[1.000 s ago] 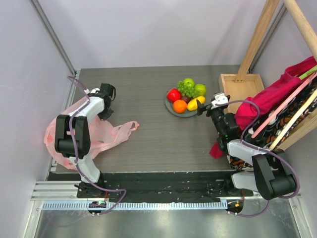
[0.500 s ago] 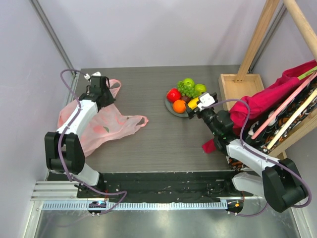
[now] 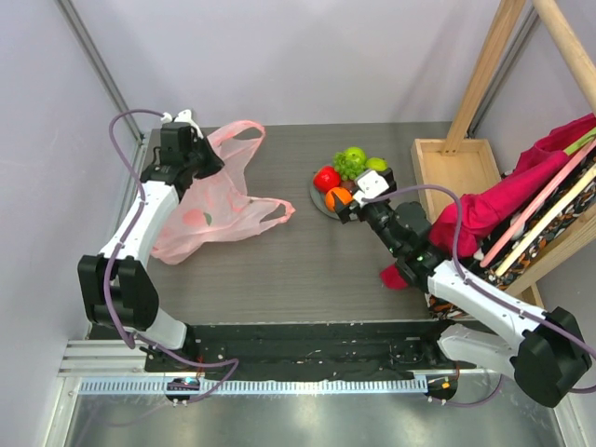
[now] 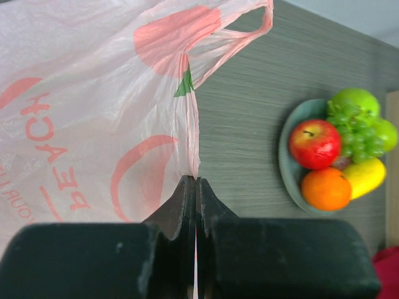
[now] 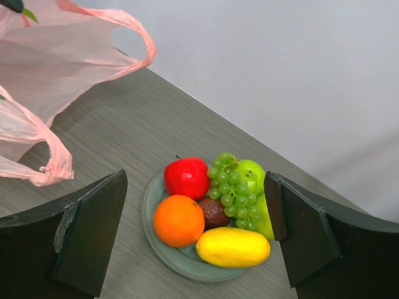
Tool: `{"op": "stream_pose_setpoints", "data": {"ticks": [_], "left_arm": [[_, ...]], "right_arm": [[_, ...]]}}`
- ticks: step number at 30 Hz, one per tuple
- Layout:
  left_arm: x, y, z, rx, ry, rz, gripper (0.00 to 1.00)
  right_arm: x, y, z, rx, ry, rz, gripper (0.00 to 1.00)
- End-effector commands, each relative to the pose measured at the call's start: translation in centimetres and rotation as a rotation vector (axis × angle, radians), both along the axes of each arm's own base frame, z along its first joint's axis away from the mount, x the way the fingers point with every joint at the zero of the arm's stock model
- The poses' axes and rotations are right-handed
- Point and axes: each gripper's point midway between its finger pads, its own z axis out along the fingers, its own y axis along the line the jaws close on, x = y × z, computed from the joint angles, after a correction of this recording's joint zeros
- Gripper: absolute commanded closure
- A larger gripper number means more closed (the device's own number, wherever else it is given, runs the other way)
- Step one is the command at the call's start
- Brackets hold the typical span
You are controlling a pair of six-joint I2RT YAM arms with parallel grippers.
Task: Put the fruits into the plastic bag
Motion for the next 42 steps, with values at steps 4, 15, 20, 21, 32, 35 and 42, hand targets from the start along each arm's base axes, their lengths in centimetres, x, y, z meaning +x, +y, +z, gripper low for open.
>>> {"op": "stream_pose_setpoints", "data": {"ticks": [4, 15, 20, 21, 32, 35, 42], "left_arm": [[1.0, -4.9, 6.3, -0.182, -0.168, -0.270, 1.00], [-3.9, -3.1, 3.5, -0.211, -0.203, -0.318, 1.00], [-6.2, -4.0, 3.9, -0.215, -0.222, -0.395, 1.00], [-6.5, -4.2, 4.3, -0.224, -0.227, -0.410, 1.00], [-11.6, -4.1, 8.5, -0.181, -0.303, -0.483, 1.00], [-12.9, -4.2, 9.0, -0.180, -0.329, -0.494, 1.00], [-15.7, -5.5, 11.8, -0.276, -0.414, -0.549, 1.00]], "right_arm": [[1.2, 4.2, 3.1, 0.063, 0.184, -0.016, 0.00], [3.7, 11.4, 3.8, 0.274, 0.410, -0.090, 0.00], [4.8, 12.1, 3.6, 0.308, 0.383, -0.107, 0.00], [4.9, 12.3, 3.2, 0.309, 0.396, -0.102, 0.00], [0.5, 13.3, -1.3, 0.534, 0.604, 0.041, 0.24], [-1.1, 13.6, -2.5, 0.574, 0.689, 0.087, 0.18], [-3.6, 13.1, -5.5, 0.773, 0.732, 0.175, 0.10]]}}
